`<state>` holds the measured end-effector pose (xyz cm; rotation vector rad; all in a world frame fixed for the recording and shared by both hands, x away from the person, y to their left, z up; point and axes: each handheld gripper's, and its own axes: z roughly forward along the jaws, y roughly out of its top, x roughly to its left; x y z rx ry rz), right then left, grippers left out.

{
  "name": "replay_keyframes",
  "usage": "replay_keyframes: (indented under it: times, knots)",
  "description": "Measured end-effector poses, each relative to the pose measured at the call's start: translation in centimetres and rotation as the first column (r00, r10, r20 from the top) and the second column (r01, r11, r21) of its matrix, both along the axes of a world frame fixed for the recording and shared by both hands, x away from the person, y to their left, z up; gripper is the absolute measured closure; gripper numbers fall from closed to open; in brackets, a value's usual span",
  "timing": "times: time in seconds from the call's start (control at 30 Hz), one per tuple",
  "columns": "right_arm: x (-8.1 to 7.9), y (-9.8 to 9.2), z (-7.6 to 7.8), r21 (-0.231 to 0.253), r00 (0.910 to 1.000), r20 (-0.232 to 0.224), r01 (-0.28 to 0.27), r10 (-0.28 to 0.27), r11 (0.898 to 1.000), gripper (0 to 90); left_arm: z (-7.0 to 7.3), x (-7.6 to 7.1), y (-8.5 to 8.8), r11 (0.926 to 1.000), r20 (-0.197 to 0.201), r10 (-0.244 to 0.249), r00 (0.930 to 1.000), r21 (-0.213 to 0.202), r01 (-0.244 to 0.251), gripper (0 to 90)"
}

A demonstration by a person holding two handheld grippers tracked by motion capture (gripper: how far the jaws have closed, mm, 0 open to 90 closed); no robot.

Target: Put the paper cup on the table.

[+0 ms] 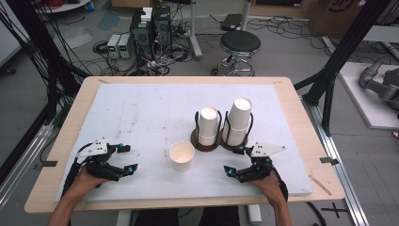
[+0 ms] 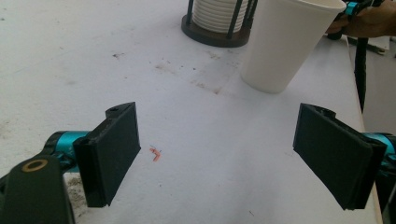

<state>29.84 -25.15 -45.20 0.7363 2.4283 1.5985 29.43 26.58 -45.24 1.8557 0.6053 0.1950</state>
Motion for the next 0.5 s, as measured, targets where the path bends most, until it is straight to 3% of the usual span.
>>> replay_keyframes:
  times: [0.5]
  knots:
    - [-0.01, -0.03, -0.01, 0.002, 1.0000, 0.007, 0.004, -0.004, 1.000, 16.6, 0.01, -0.13, -0.05, 1.0000, 0.012, 0.003, 0.9999, 0.008, -0.003, 14.5]
